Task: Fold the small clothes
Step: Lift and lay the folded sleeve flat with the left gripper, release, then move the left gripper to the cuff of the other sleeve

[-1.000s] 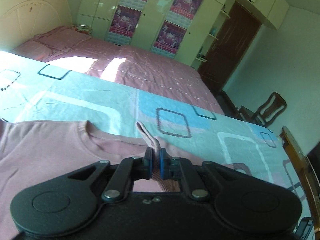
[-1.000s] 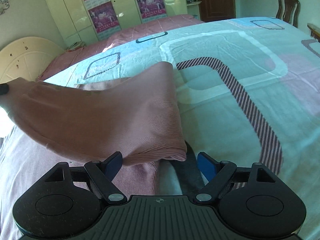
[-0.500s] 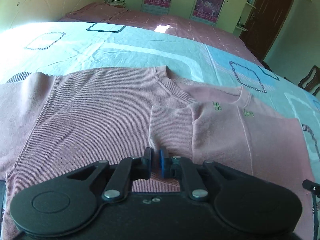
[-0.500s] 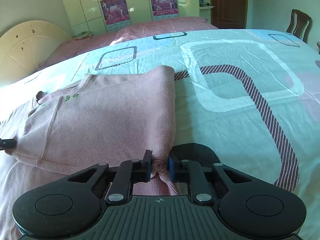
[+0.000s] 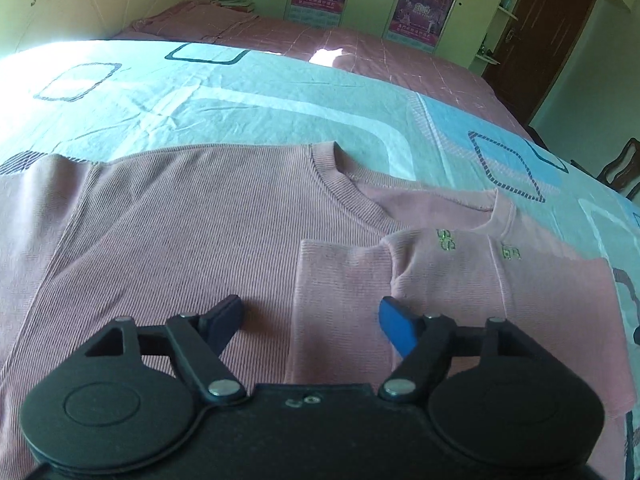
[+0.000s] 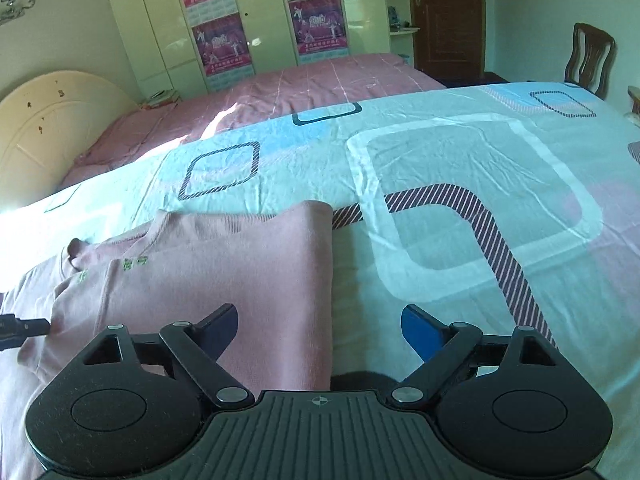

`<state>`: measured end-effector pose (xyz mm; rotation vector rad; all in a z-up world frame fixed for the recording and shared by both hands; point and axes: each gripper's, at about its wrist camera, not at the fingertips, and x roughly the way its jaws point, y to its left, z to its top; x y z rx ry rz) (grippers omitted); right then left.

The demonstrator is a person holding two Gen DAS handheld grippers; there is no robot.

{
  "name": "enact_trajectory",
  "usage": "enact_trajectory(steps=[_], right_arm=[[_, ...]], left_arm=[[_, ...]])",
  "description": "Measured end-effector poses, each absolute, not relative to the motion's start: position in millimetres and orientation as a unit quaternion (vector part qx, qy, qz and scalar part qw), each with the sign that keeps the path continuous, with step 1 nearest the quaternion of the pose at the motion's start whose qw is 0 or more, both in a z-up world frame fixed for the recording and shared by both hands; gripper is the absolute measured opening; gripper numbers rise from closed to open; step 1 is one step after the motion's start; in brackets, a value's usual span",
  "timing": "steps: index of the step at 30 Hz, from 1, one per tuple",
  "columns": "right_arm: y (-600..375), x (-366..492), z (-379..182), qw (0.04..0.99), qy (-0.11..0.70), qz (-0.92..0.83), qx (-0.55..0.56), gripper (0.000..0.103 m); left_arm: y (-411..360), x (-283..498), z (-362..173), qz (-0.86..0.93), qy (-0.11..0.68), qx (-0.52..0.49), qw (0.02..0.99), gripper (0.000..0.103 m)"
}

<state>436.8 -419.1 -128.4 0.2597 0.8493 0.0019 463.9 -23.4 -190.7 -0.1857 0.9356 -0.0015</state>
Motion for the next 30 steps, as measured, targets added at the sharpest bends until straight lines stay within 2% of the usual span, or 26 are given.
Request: enact_trajectory(steps=[1, 2, 3, 4, 6, 12, 14, 17, 19, 21, 23, 25, 27, 28, 29, 30], right_arm=[[-421, 445, -131, 0.902, 0.412, -0.001, 0.131, 0.088], [-423, 453, -134, 0.9, 0.414, -0.002, 0.135, 0.08], [-424, 461, -137, 0.897, 0.419, -0.004, 0.138, 0.073], [-425, 472, -143, 0.892, 0.427, -0.006, 0.148, 0.062], [-429, 488, -151, 0.884, 0.436, -0.011, 0.166, 0.061], [-423, 510, -155, 0.883, 0.441, 0.0, 0.159, 0.059], [-418, 511, -155, 0.884, 0.443, 0.013, 0.15, 0.039], [-411, 514, -160, 0.888, 0.446, -0.003, 0.111, 0.037], [-405, 515, -163, 0.896, 0.438, -0.007, 0.072, 0.036], [-400, 514, -163, 0.898, 0.437, -0.009, 0.05, 0.036], [-402, 512, -159, 0.897, 0.437, -0.01, 0.06, 0.037], [-404, 506, -150, 0.9, 0.43, -0.005, 0.071, 0.037], [-402, 497, -141, 0.902, 0.425, 0.0, 0.072, 0.045], [-400, 492, -136, 0.905, 0.42, 0.004, 0.074, 0.06], [-397, 487, -131, 0.908, 0.413, 0.007, 0.07, 0.068], [-393, 481, -126, 0.911, 0.407, 0.011, 0.062, 0.068]], left_arm=[[-26, 464, -190, -0.001, 0.447, -0.084, 0.891, 0.06], [-28, 463, -188, -0.006, 0.443, -0.083, 0.893, 0.035], [-31, 462, -187, -0.009, 0.441, -0.082, 0.894, 0.016], [-33, 459, -186, -0.009, 0.437, -0.077, 0.896, 0.012], [-35, 451, -182, -0.01, 0.425, -0.07, 0.902, 0.009], [-15, 419, -160, -0.008, 0.387, -0.09, 0.918, 0.009], [-10, 422, -169, 0.008, 0.395, -0.077, 0.915, 0.008], [-2, 434, -191, 0.027, 0.42, -0.085, 0.903, 0.009], [-15, 437, -188, 0.03, 0.416, -0.042, 0.908, 0.01], [-21, 437, -185, 0.038, 0.417, -0.019, 0.908, 0.02], [-17, 435, -181, 0.043, 0.417, -0.027, 0.908, 0.026], [-10, 431, -174, 0.056, 0.412, -0.04, 0.909, 0.038], [-3, 424, -164, 0.066, 0.393, -0.05, 0.916, 0.063], [-3, 421, -158, 0.067, 0.383, -0.049, 0.92, 0.066], [-4, 418, -152, 0.064, 0.373, -0.045, 0.925, 0.067], [-6, 416, -148, 0.059, 0.367, -0.038, 0.928, 0.067]])
